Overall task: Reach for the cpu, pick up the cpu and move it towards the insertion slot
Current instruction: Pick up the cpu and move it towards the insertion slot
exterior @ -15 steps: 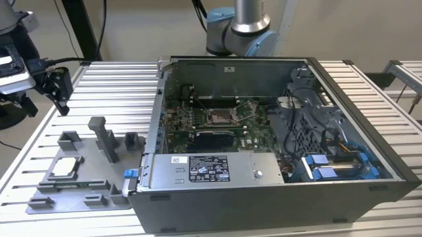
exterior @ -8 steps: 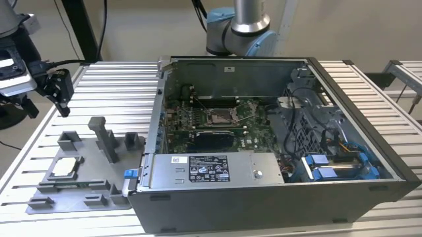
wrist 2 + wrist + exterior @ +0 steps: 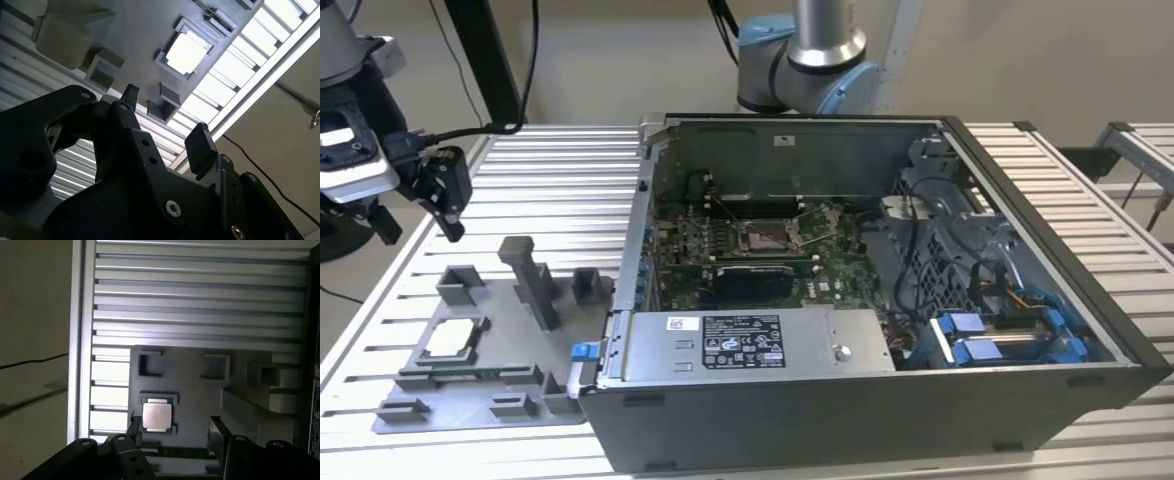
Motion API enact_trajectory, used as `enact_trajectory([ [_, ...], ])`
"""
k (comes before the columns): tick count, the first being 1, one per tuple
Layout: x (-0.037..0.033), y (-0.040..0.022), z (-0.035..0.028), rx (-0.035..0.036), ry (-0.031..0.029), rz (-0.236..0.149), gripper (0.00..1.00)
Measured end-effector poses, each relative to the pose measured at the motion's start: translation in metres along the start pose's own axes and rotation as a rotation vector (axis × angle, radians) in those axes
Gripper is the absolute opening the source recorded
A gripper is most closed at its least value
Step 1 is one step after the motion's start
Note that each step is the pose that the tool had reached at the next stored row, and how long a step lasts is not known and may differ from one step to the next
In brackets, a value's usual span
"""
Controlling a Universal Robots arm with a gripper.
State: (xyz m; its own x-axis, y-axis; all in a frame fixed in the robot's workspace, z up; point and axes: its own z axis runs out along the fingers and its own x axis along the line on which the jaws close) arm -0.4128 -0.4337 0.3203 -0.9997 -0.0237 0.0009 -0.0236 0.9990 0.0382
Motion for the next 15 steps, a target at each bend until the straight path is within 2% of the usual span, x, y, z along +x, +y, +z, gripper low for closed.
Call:
enact_trajectory([
  [15, 0.0, -0.0005, 0.0119, 0.0, 0.0001, 0.0, 1.0],
])
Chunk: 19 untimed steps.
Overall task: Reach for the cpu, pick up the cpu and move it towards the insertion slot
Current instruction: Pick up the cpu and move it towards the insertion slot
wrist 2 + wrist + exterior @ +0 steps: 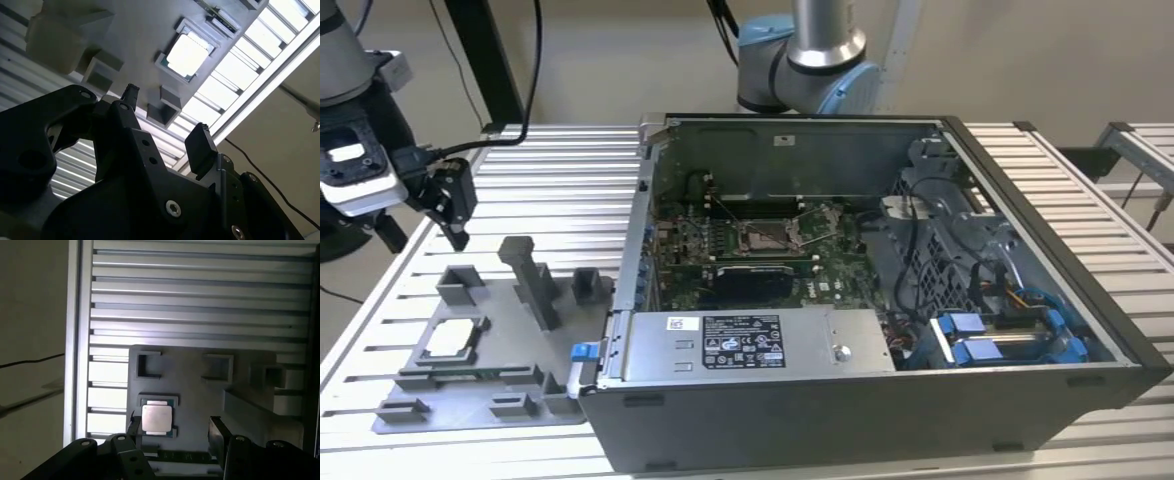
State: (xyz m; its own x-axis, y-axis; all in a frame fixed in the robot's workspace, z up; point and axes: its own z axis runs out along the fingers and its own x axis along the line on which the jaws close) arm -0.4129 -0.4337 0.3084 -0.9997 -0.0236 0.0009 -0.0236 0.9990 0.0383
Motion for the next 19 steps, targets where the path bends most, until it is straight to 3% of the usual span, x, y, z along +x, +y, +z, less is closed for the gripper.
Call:
enact_trajectory([
  [19, 0.0011, -0.0027, 0.017, 0.0, 0.0, 0.001, 1.0],
])
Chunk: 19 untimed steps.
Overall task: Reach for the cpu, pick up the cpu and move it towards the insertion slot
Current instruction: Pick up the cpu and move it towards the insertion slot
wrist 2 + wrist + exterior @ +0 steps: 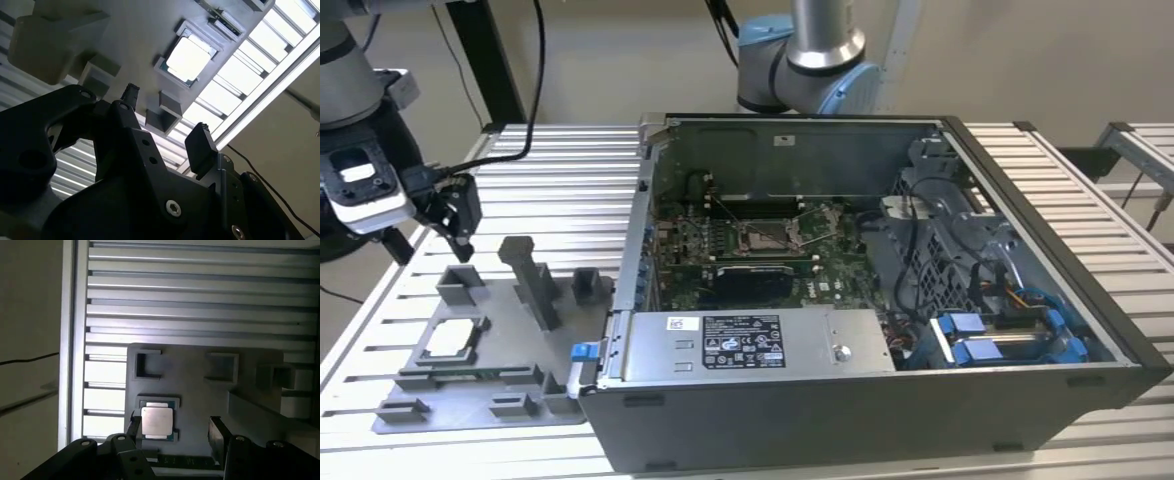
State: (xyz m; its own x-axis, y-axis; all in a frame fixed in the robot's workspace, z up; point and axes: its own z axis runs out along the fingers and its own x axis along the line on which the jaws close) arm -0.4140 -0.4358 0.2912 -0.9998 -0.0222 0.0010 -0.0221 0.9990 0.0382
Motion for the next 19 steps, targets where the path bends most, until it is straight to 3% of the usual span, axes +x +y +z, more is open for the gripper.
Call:
enact_trajectory([
  [8, 0.0051, -0.0033, 0.0098, -0.0001, -0.0003, 0.005, 1.0],
  [19, 0.0108, -0.0091, 0.0294, -0.0001, -0.0006, 0.015, 1.0],
])
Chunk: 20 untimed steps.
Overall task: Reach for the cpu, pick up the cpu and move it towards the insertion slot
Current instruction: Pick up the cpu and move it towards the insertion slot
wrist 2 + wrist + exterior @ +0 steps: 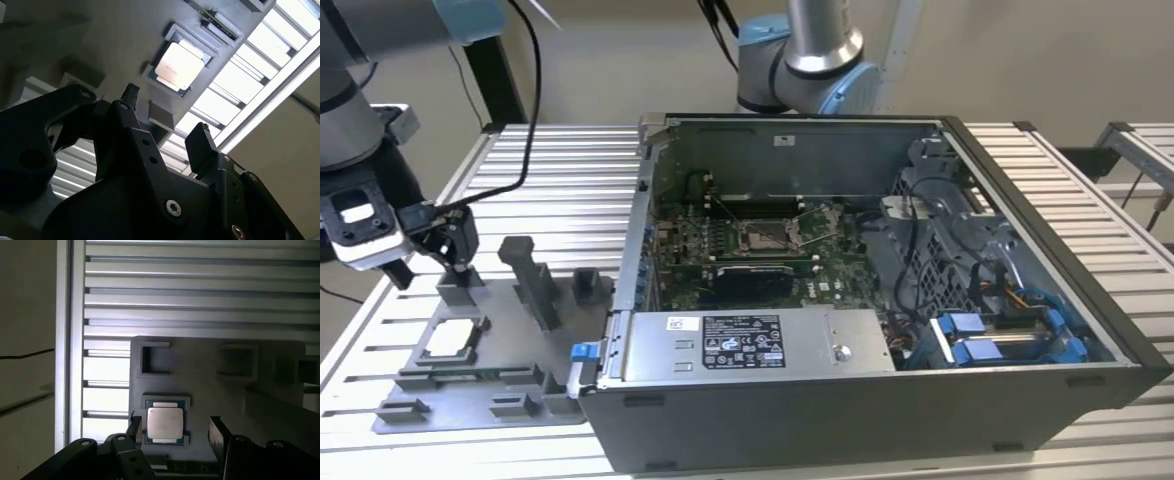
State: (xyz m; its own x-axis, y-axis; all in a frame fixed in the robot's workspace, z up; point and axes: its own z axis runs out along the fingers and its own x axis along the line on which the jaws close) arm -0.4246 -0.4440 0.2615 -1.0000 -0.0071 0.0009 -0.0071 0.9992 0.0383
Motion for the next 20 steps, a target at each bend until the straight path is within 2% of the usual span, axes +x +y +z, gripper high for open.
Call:
enact_trajectory([
  [12, 0.0046, -0.0067, 0.0216, 0.0, -0.0004, 0.011, 1.0],
  [20, 0.0048, -0.0143, 0.0356, 0.0, -0.0005, 0.011, 1.0],
])
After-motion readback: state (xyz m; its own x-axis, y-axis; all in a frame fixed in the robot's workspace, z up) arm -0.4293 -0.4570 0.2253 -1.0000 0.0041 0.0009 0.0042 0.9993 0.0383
